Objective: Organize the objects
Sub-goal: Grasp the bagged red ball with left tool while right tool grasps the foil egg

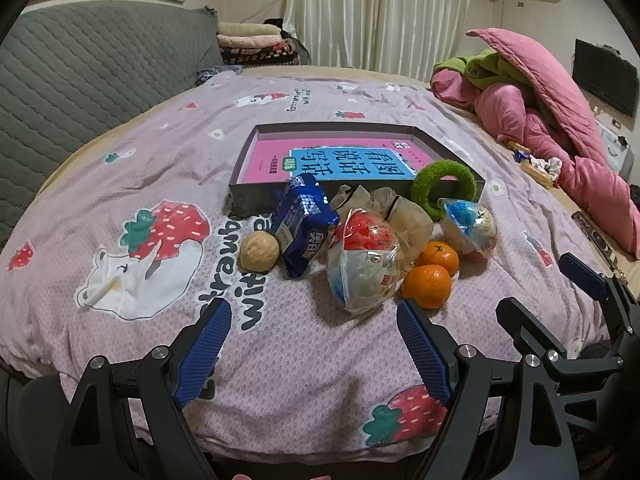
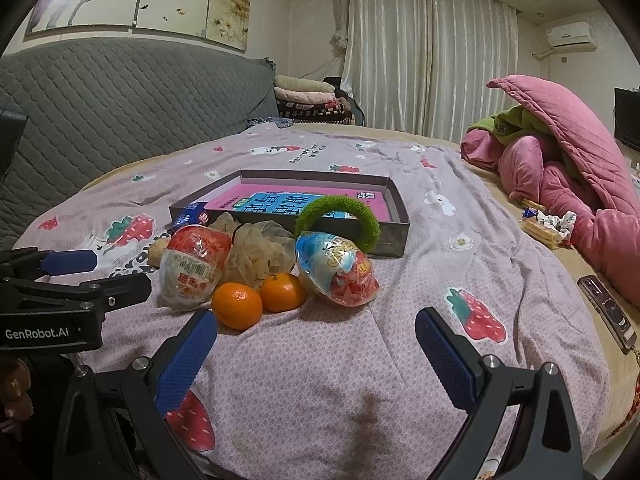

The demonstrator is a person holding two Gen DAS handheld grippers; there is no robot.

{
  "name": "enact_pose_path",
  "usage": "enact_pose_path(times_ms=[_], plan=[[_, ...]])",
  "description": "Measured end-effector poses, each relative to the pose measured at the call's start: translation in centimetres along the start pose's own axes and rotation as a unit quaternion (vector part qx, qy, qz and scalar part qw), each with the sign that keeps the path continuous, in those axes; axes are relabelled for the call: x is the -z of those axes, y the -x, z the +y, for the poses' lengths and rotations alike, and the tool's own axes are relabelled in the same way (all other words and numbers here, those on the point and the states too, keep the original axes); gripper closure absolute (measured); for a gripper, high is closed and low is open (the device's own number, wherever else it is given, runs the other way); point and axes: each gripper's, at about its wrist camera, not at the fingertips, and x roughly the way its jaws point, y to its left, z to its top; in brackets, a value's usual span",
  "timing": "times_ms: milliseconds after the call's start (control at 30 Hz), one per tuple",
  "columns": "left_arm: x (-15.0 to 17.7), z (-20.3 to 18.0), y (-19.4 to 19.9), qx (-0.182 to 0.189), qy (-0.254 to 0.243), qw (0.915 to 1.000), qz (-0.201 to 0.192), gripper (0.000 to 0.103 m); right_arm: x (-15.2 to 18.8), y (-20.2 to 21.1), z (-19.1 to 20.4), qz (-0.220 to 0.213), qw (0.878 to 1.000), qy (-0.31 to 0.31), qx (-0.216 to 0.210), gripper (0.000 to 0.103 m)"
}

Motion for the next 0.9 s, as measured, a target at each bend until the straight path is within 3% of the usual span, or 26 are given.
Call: enact_pose_path(times_ms=[900], plan=[[-0.3,-0.2,-2.1,0.047,0.018,0.9987,0.011,0.017,-0.6,-1.0,-1.4,0.005,1.0,-0.011,0.006,0.003]])
